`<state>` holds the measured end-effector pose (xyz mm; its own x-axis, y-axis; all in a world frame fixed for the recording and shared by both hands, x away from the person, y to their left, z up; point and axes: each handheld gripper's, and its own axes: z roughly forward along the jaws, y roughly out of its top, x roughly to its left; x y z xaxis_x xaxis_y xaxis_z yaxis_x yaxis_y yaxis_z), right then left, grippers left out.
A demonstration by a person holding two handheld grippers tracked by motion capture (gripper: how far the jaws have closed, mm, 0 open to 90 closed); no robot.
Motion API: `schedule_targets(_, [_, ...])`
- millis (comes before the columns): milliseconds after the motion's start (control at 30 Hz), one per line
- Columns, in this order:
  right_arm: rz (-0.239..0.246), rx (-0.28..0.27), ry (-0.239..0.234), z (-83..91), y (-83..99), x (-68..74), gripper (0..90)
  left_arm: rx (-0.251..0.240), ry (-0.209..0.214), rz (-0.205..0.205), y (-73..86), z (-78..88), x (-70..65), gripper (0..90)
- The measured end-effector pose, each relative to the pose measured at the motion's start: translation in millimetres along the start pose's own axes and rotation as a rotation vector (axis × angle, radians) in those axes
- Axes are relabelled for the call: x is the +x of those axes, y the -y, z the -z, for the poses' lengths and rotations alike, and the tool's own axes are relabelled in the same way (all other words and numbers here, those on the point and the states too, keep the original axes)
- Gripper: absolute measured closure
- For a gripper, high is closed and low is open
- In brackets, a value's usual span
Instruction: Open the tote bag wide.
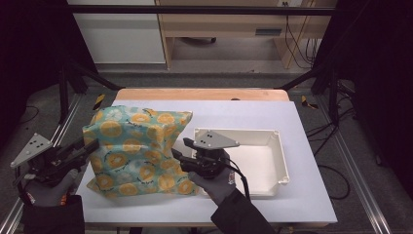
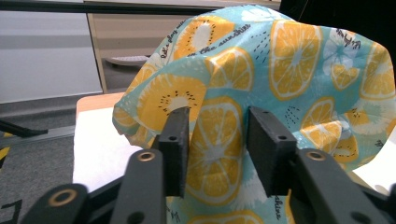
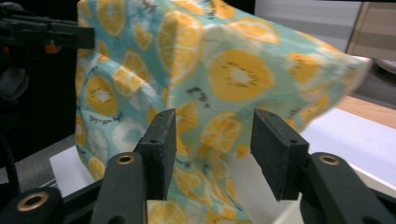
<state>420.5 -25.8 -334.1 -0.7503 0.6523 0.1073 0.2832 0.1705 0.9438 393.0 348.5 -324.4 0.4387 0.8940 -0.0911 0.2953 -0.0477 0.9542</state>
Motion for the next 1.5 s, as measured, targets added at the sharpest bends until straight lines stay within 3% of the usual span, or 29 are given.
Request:
schedule_targets(233, [0.001,-0.002,-0.024,-14.5,-10.6,12.9,55.0,0.003,-0.002,0.013,0.7,1.7,1.2,70.2])
schedule_targets(400, [0.008,0.015,0.005,-26.7,-12.3,16.1,57.6,0.002,-0.01,0.014,1.4,2.5,1.4,75.5])
schedule_targets(600, [0.009,0.032,0.023,-34.2,-12.1,16.3,74.4,0.001,-0.013,0.02,1.8,4.2,2.4,80.7])
schedule_targets(767, [0.016,0.036,-0.001,-34.2,-14.0,17.9,89.3,-0.006,-0.014,0.025,1.7,6.3,3.1,83.2])
schedule_targets(1133, [0.03,0.009,-0.05,-23.9,-20.7,26.2,90.0,-0.017,-0.015,0.029,1.7,12.6,3.9,89.0])
schedule_targets(1500, [0.048,0.021,-0.114,-15.0,-9.7,38.5,90.0,-0.02,-0.021,0.005,8.4,23.5,-2.5,90.0])
